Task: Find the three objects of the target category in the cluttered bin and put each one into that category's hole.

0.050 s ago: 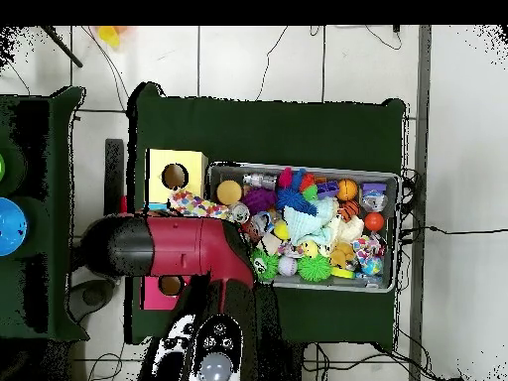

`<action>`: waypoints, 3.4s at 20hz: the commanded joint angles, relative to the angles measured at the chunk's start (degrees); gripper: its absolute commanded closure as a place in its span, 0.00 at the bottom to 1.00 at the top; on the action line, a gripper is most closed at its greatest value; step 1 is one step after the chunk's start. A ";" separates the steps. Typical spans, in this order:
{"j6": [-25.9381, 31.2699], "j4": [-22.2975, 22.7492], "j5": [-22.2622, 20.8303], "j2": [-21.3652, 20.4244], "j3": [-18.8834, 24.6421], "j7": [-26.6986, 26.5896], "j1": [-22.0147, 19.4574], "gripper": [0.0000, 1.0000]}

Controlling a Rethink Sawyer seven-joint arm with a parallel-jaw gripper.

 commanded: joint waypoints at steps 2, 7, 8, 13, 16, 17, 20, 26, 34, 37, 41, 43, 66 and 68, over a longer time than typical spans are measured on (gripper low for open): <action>4.57 -8.06 1.90 5.02 0.02 12.55 -1.22 1.00; 6.29 -8.45 2.60 4.67 -2.18 16.66 2.12 1.00; 8.71 -9.20 2.58 3.74 -3.14 17.31 2.93 1.00; 16.14 -12.35 3.09 1.73 -5.21 17.56 4.30 1.00; 15.55 -12.73 3.95 2.54 -5.74 18.91 5.41 1.00; 17.26 -14.03 4.11 2.77 -6.36 19.86 5.96 1.00; 23.83 -17.86 4.18 2.36 -8.35 22.25 7.98 1.00; 23.64 -18.30 4.67 3.17 -8.61 21.54 8.06 1.00; 12.70 -14.38 4.52 5.89 -6.56 19.18 6.34 1.00; 9.79 -13.57 4.52 6.29 -5.24 16.35 4.72 1.00; 3.58 -12.01 4.38 7.78 -3.01 13.09 2.23 1.00; 2.80 -11.96 3.59 8.76 -2.90 12.38 1.99 1.00; 4.25 -12.09 4.86 11.59 -4.24 16.82 4.75 1.00; 3.73 -11.80 5.18 11.73 -4.00 16.79 4.71 1.00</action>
